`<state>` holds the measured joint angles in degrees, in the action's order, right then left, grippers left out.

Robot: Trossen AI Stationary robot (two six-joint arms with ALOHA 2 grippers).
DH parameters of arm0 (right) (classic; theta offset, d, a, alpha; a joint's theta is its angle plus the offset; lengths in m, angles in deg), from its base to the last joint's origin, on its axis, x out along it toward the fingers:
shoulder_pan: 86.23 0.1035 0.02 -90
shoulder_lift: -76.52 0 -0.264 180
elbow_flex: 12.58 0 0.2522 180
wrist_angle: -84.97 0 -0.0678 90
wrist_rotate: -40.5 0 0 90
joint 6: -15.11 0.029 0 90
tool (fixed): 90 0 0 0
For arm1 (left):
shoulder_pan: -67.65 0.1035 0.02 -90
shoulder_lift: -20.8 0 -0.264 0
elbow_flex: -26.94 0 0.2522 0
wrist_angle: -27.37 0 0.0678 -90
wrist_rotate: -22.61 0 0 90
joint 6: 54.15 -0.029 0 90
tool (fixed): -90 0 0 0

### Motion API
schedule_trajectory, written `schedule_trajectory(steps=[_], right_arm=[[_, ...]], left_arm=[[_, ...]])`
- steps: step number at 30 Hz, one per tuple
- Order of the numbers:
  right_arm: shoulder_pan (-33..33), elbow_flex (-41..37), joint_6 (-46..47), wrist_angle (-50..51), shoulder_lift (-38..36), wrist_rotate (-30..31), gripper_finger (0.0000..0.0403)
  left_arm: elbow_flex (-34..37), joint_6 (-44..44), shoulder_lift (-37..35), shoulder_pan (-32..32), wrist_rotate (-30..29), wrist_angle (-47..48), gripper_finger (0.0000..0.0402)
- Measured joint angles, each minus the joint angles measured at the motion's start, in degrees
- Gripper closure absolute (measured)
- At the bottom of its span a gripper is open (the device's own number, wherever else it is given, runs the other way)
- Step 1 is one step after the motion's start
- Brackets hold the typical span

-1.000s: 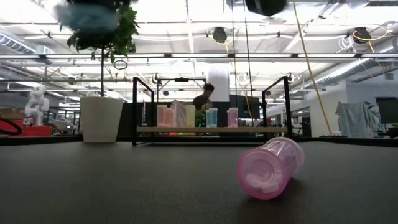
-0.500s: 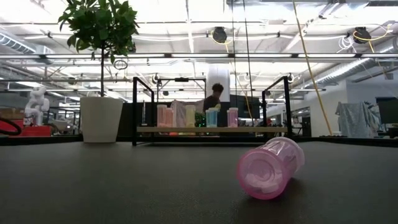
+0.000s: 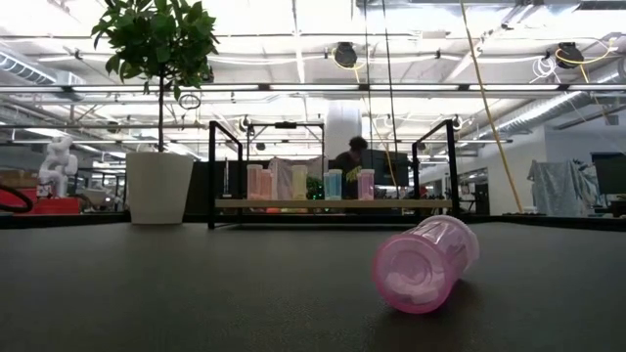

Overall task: Pick and place medicine bottles onto shelf by color
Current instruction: Put the blue pill bottle on the shelf aligned with the other blue pill bottles

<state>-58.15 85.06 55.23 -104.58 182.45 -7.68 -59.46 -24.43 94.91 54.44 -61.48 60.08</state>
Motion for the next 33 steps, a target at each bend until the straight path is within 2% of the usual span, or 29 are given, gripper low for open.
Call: schedule_trajectory(steps=[3,6,10,13,16,20,22,29,33], right_arm=[[0.1,0.0,0.1,0.7,0.0,-0.2,0.0313],[0.2,0.0,-0.2,6.5,-1.0,-0.9,0.0310],[0.6,0.0,-2.0,16.6,-3.5,-0.9,0.0300],[0.6,0.0,-6.9,21.8,-4.9,-1.8,0.0302],[-0.3,0.0,-11.4,26.7,-5.6,-4.5,0.0307],[-2.3,0.0,-12.6,32.1,-5.4,-9.1,0.0307],[-3.4,0.0,-12.9,33.0,-5.4,-11.9,0.0306],[-5.3,0.0,-17.0,32.7,-5.4,-14.0,0.0306],[-6.3,0.0,-17.0,33.1,-5.4,-16.5,0.0306]], left_arm=[[-0.1,-2.1,0.0,0.4,3.6,0.6,0.0277],[-0.1,-5.0,0.1,0.5,6.8,1.6,0.0268],[0.0,-11.6,0.0,0.5,8.5,3.2,0.0225],[0.0,-20.0,-0.6,0.4,9.0,5.3,0.0186],[0.0,-26.4,0.0,0.3,9.2,7.7,0.0153],[0.0,-29.9,2.3,-0.3,8.4,9.1,0.0128],[0.0,-30.9,3.7,-0.7,7.1,9.0,0.0123],[0.0,-31.6,5.6,-0.1,4.6,9.7,0.0123],[0.0,-31.1,5.5,1.5,4.3,9.7,0.0145]])
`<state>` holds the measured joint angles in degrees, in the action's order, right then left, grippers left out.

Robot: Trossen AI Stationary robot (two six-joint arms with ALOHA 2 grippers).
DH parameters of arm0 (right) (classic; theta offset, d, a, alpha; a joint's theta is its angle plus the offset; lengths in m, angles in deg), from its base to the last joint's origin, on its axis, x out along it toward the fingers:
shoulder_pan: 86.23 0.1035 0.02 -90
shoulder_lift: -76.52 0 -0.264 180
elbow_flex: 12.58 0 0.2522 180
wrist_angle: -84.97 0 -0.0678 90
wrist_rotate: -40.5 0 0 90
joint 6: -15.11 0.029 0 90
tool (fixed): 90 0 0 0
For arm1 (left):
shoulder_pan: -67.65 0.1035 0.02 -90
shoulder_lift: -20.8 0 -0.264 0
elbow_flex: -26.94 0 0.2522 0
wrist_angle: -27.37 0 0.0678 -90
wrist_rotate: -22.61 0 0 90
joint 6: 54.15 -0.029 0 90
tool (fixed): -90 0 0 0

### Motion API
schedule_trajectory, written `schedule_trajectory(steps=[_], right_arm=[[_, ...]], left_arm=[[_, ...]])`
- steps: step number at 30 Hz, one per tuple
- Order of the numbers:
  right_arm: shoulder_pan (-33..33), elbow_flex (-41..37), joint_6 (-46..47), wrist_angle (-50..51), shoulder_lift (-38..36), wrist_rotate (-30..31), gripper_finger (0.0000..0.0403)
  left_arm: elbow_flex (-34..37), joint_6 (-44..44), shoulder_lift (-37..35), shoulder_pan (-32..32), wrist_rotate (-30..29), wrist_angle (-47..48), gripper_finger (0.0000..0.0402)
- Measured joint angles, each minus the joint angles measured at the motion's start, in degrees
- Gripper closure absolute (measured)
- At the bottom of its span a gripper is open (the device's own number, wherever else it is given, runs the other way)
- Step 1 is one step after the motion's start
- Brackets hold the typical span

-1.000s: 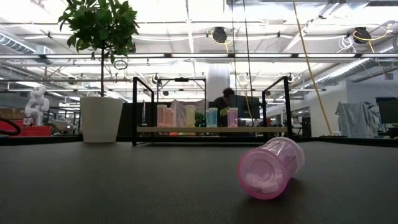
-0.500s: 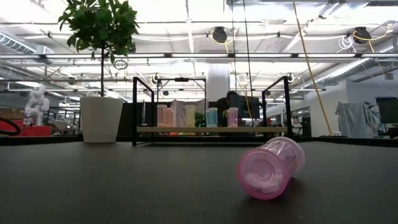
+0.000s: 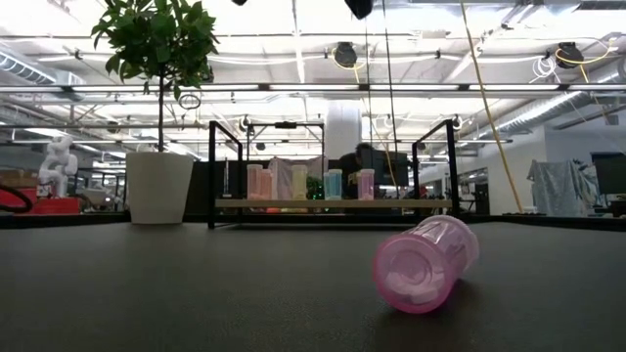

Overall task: Pick and place medicine bottles onto shelf by color
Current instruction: Put the blue pill bottle on the shelf aligned with the other blue pill bottles

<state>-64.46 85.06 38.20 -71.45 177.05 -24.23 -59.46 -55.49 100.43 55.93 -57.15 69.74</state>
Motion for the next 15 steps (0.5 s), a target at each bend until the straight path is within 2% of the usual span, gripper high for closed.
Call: schedule_trajectory(steps=[7,15], right_arm=[[-1.1,0.0,0.1,0.3,0.0,0.0,0.0305],[-1.8,0.0,0.2,0.4,0.0,-0.1,0.0305]], left_arm=[[0.0,1.8,-0.5,1.8,-0.3,3.6,0.0197],[0.0,1.8,-0.6,2.8,-0.3,4.4,0.0229]])
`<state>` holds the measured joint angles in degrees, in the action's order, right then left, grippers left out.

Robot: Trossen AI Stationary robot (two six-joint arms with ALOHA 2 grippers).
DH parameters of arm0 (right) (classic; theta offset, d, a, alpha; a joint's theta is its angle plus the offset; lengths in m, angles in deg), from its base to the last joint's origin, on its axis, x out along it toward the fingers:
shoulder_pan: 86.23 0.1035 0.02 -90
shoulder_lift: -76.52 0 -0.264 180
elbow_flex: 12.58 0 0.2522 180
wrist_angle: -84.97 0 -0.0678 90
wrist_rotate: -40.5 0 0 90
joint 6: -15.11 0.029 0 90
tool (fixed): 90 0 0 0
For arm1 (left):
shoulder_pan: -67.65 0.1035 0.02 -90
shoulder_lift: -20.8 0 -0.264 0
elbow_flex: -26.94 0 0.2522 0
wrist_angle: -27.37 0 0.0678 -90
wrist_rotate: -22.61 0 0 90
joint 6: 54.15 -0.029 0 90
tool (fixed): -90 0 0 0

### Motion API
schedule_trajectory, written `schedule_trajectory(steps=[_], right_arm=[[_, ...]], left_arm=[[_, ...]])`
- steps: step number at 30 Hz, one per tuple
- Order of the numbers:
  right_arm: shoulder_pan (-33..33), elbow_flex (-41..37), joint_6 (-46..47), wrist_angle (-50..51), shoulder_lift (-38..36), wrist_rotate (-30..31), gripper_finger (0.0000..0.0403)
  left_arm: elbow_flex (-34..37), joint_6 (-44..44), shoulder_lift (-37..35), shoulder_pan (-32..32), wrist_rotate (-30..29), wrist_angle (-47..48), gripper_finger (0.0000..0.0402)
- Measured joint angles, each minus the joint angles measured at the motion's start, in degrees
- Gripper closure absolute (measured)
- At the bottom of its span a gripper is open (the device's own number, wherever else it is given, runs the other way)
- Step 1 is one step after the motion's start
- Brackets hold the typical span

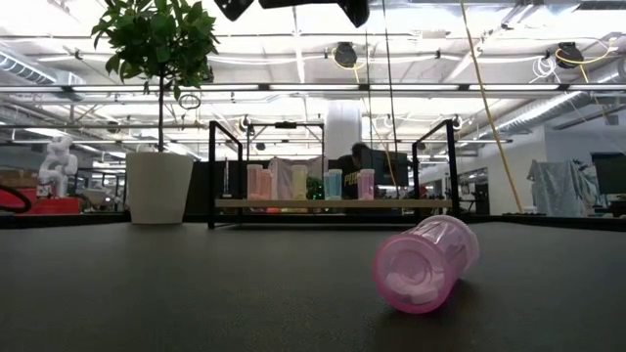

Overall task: Pick and place medicine bottles onto shelf by color
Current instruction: Put the blue pill bottle on the shelf aligned with the other blue pill bottles

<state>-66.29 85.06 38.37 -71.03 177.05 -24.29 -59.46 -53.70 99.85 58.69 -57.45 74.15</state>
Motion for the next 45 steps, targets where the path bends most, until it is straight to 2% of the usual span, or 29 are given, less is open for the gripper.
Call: schedule_trajectory(steps=[18,27,32,35,42,45], right_arm=[[-0.8,0.0,2.0,2.1,0.0,-1.7,0.0305],[-0.8,0.0,3.2,2.3,0.0,-1.7,0.0305],[-0.8,0.1,6.4,4.7,-0.1,-1.5,0.0301],[-0.9,0.2,9.9,9.7,-0.3,-1.4,0.0282],[0.3,-0.1,27.4,36.3,-4.4,-1.3,0.0202],[1.3,0.0,33.3,46.4,-6.9,-1.1,0.0178]], left_arm=[[0.0,-1.7,0.0,0.0,0.0,0.0,0.0241],[0.0,-1.6,0.0,0.0,0.0,0.0,0.0289],[0.0,-1.6,0.1,0.0,-0.1,0.0,0.0275],[0.0,-1.4,0.1,0.2,-0.2,0.3,0.0270],[-0.1,1.2,0.0,5.4,-0.3,0.2,0.0282],[-2.6,0.8,1.6,8.7,-2.1,1.9,0.0282]])
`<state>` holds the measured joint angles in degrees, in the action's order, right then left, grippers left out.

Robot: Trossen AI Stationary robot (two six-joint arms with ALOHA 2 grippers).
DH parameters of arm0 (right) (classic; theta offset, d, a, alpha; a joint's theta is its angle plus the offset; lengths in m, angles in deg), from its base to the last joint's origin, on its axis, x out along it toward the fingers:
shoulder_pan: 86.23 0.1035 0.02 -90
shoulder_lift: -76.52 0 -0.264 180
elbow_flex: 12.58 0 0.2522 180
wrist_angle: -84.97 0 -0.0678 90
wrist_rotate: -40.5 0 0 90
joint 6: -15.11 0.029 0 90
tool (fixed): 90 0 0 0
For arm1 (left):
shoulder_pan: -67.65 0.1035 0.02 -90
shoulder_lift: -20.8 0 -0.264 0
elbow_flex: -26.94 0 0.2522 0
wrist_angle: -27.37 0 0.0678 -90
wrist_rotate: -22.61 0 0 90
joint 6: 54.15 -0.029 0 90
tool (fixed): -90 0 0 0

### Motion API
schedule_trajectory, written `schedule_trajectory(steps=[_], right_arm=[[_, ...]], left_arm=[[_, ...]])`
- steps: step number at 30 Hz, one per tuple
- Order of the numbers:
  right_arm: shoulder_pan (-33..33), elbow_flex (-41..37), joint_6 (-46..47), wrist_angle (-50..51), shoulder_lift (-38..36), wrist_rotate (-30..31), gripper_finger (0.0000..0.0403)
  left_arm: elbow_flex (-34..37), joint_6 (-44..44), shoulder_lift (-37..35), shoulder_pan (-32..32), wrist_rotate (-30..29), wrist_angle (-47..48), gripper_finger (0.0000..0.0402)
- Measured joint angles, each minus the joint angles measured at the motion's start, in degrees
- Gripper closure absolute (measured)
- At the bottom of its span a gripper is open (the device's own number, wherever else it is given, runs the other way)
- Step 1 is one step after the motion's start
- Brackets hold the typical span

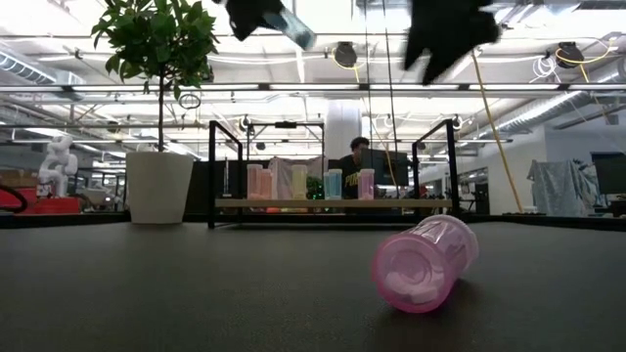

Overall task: Pick and place medicine bottles onto shelf by color
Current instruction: Put the blue pill bottle on the shelf aligned with the other blue pill bottles

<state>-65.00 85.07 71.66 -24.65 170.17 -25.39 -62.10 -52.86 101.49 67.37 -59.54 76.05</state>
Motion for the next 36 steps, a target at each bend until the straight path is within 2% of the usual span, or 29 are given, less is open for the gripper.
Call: schedule_trajectory(steps=[5,12,21,26,32,36], right_arm=[[0.9,0.0,2.5,7.7,-5.1,1.7,0.0168],[0.5,0.0,1.7,10.5,-11.4,3.2,0.0176],[0.6,-0.1,-3.4,11.8,-15.2,3.1,0.0176],[0.6,-3.8,-4.6,11.5,-17.5,2.8,0.0176],[0.6,-13.2,-1.4,9.9,-23.5,-0.4,0.0177],[0.6,-20.2,-0.3,5.0,-28.8,-2.4,0.0177]], left_arm=[[-10.7,-3.9,8.4,5.1,-1.3,8.2,0.0280],[-30.8,-10.1,26.2,11.9,-6.0,23.0,0.0280],[-49.0,-13.1,44.8,20.4,-7.0,29.7,0.0280],[-53.2,-10.6,50.4,23.1,-7.4,33.6,0.0279],[-52.1,-10.3,50.6,23.6,-7.9,32.1,0.0279],[-52.1,-10.2,50.6,23.5,-7.9,30.9,0.0279]])
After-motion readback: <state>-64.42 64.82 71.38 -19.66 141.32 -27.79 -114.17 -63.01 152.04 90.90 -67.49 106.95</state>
